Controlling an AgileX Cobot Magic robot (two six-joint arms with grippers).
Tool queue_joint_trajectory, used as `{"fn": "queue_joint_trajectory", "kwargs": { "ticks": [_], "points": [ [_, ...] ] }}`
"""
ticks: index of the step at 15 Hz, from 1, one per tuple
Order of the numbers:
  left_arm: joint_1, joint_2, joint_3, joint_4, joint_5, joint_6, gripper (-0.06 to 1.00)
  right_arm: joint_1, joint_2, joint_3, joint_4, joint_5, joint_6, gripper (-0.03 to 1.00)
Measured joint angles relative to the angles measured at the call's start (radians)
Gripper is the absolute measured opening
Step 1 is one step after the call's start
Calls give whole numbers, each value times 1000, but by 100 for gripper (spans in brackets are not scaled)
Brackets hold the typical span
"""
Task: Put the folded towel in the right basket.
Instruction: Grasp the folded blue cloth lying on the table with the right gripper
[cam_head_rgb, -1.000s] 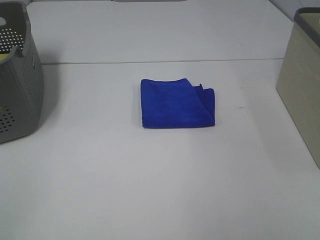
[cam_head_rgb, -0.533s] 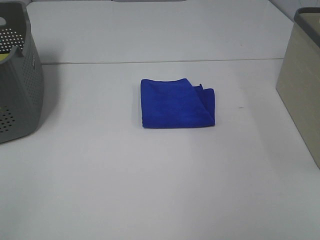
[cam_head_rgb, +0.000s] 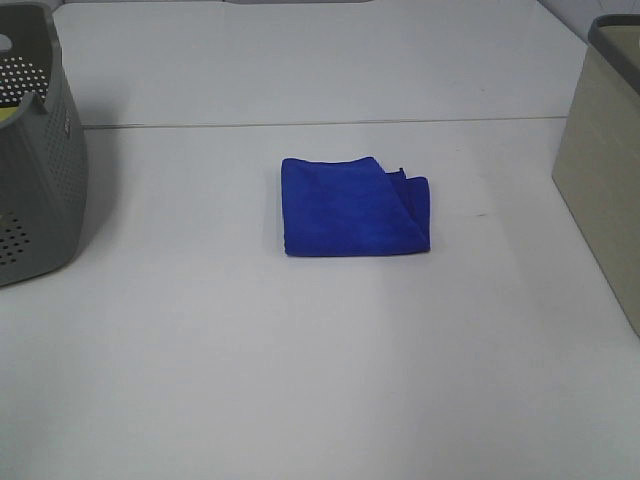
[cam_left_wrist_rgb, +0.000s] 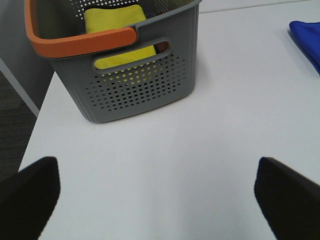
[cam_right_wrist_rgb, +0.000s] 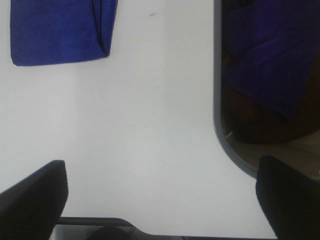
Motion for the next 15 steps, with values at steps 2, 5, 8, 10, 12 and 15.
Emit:
{"fn": "queue_joint_trajectory", "kwargs": {
  "ticks": [2,5,8,10,12,15],
  "points": [
    [0,0,0,0,0,0,98,0,84,-93,20,1,-5,98],
    [0,0,0,0,0,0,98,7,330,-377,107,9,7,98],
    [0,0,0,0,0,0,98,110,535,-519,153,8,32,97],
    [0,0,0,0,0,0,98,208,712,-610,184,7,36,96],
    [0,0,0,0,0,0,98,247,888,-709,255,6,37,96],
    [0,0,0,0,0,0,98,247,1091,-801,265,5,37,96]
  ]
}}
